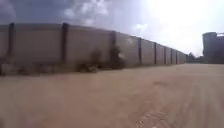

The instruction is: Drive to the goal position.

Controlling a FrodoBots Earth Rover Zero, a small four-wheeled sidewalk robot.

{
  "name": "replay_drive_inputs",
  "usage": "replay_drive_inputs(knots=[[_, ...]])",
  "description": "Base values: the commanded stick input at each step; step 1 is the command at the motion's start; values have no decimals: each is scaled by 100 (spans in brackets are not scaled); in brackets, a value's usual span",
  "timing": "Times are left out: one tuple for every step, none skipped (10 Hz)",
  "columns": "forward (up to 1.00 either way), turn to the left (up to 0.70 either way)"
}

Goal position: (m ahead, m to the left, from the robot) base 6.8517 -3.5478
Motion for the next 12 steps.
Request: replay_drive_inputs(knots=[[0,-45],[0,-45],[0,-45],[0,-45],[0,-45],[0,-45],[0,-45],[100,0],[100,0],[100,0],[100,0],[100,0]])
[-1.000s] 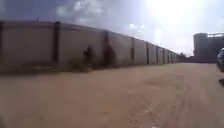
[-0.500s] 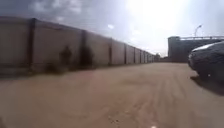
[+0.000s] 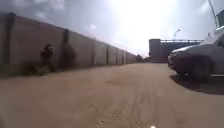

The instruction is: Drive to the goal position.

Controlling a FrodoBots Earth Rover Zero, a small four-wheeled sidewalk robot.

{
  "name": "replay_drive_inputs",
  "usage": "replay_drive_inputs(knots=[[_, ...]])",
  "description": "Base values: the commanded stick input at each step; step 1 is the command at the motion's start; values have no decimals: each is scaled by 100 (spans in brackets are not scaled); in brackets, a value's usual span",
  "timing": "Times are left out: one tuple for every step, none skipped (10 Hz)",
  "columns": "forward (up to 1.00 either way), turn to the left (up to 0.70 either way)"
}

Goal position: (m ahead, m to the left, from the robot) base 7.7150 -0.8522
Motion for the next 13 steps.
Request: replay_drive_inputs(knots=[[100,0],[100,0],[100,0],[100,0],[100,0],[100,0],[100,0],[100,0],[100,0],[100,0],[100,0],[100,0],[100,0]])
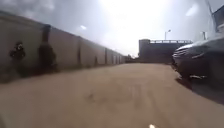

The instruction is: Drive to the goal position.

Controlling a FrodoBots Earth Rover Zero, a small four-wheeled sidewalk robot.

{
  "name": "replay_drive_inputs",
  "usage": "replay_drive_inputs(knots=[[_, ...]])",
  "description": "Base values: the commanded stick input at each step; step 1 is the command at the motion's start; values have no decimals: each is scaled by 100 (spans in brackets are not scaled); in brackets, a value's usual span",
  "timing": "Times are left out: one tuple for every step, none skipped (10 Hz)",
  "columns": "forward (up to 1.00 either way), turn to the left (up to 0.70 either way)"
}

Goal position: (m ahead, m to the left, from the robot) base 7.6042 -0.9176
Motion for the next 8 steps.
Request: replay_drive_inputs(knots=[[100,-27],[100,-27],[100,-27],[100,0],[100,0],[100,0],[100,0],[100,0]])
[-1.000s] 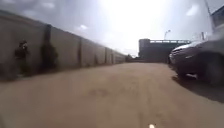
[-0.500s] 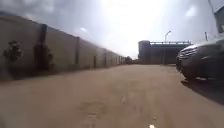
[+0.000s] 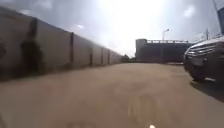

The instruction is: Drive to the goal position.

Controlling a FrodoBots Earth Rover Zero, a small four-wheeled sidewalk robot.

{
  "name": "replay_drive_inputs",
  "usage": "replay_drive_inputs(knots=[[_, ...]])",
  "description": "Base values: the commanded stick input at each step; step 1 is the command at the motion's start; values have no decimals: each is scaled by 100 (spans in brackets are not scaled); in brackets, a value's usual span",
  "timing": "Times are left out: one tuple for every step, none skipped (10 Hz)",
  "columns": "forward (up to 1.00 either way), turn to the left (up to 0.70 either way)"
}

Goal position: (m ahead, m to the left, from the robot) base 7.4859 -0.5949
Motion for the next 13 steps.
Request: replay_drive_inputs(knots=[[100,0],[100,0],[100,0],[100,0],[100,0],[100,0],[100,0],[100,0],[100,-9],[100,-18],[100,-27],[100,-27],[100,-27]])
